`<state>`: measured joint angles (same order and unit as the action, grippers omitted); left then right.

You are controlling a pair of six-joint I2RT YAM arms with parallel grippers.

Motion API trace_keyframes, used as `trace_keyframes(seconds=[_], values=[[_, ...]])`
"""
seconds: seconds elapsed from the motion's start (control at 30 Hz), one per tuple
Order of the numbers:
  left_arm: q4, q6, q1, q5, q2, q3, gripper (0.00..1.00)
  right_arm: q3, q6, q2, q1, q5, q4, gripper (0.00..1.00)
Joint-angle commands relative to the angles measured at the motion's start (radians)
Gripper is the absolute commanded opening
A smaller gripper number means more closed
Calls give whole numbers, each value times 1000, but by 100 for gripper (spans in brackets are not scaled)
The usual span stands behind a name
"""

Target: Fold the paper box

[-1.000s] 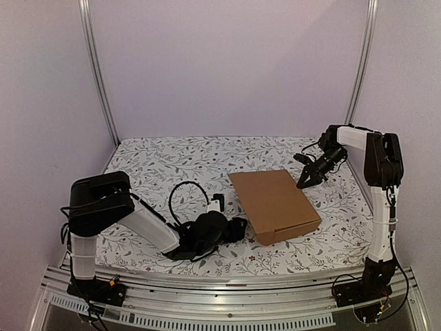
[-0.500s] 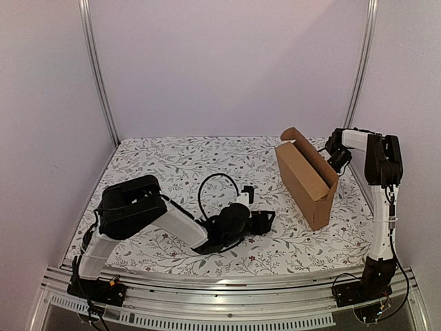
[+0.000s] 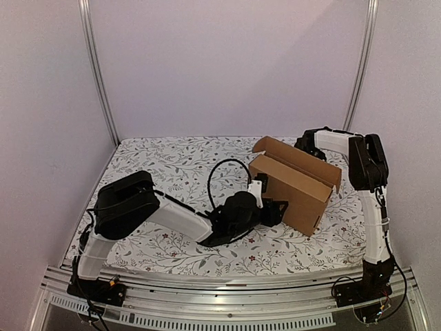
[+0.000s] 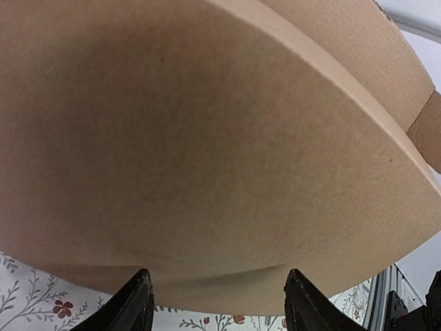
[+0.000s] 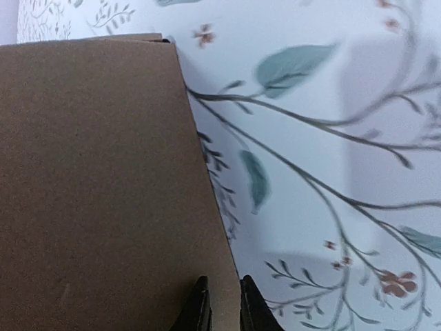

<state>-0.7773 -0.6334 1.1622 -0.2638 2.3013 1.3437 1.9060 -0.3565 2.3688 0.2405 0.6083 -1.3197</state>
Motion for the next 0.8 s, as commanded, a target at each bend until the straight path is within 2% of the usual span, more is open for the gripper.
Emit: trace_keyframes(seconds=[0.0,0.23,0.4,0.57,0.77], values=[[60,52,45,-63,-116,-76,64,16,-20,-10,87,46,-15,16],[132,30,80,-157,-256,-241,64,-13,-24,-11,187,63,-8,16],[170,2,83,-203,-296,-314,64,-31,-9,-29,215,7,19,17],[153,25,88,-226,-328,-366,64,-36,5,-79,209,-42,24,23],[187,134,103,-198,-427,-413,65,-1,-2,-137,139,-40,-9,27]])
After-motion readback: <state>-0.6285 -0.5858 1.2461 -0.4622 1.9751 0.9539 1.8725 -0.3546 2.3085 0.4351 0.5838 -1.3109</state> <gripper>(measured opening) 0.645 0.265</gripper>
